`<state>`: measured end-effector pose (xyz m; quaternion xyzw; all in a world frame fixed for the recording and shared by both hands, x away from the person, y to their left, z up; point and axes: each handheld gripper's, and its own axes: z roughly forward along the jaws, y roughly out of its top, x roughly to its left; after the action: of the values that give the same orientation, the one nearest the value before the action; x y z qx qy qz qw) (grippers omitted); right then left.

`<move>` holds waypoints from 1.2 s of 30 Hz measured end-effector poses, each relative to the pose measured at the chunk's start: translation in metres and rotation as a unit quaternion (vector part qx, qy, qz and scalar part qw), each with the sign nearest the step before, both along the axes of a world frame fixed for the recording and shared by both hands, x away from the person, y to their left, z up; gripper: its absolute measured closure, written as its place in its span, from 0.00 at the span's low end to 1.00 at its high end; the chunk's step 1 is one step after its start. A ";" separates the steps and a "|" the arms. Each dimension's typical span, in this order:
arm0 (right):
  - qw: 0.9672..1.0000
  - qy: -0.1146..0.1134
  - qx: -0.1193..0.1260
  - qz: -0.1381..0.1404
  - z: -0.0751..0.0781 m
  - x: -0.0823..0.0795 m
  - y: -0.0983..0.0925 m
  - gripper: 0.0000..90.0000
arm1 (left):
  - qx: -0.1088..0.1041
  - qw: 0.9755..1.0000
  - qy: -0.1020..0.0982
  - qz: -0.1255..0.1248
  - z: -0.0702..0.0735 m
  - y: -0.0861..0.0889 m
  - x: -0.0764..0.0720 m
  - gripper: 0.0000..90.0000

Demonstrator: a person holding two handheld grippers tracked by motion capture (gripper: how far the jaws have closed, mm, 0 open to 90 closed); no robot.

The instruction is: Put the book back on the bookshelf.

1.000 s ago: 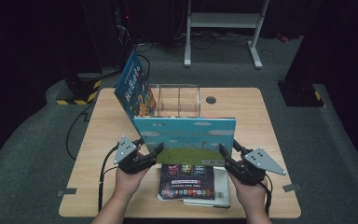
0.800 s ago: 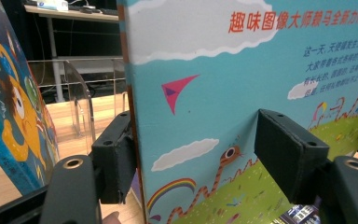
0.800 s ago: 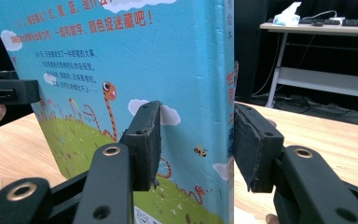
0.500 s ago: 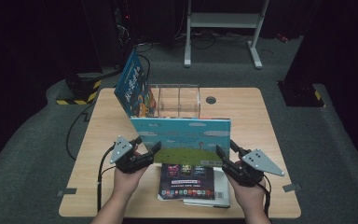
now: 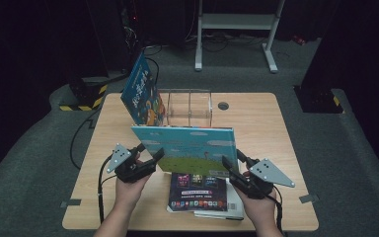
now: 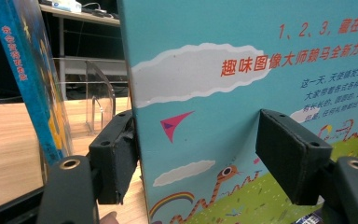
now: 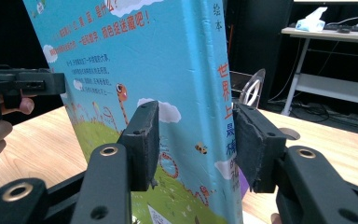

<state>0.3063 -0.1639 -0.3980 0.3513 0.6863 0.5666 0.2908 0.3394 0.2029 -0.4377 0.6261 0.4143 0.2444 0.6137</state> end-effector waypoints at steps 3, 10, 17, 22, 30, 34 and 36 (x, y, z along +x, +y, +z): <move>1.000 0.002 0.000 0.003 0.002 0.002 0.002 0.57 | 0.002 1.000 0.001 0.003 -0.001 0.002 0.000 0.35; 1.000 -0.004 0.000 0.024 0.012 0.014 0.011 0.49 | -0.004 1.000 0.005 0.006 -0.003 0.003 0.001 0.35; 0.999 0.000 -0.006 0.033 0.017 0.020 0.019 0.54 | -0.006 1.000 0.011 0.009 -0.005 0.004 0.003 0.33; 0.999 0.001 -0.004 0.043 0.016 0.016 0.016 0.56 | -0.006 1.000 0.006 0.009 -0.004 0.003 0.002 0.33; 0.999 0.002 0.008 0.051 0.012 0.014 0.007 0.59 | 0.004 1.000 -0.001 0.013 0.000 -0.003 0.003 0.33; 0.998 -0.002 0.010 0.054 0.009 0.013 0.004 0.61 | 0.007 1.000 -0.001 0.015 0.002 -0.005 0.004 0.33; 0.998 -0.004 0.010 0.058 0.008 0.012 0.002 0.63 | 0.011 1.000 -0.002 0.014 0.003 -0.006 0.004 0.32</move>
<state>0.3179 -0.1621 -0.3897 0.3112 0.6986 0.5908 0.2570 0.3437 0.1973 -0.4349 0.6266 0.4191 0.2588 0.6039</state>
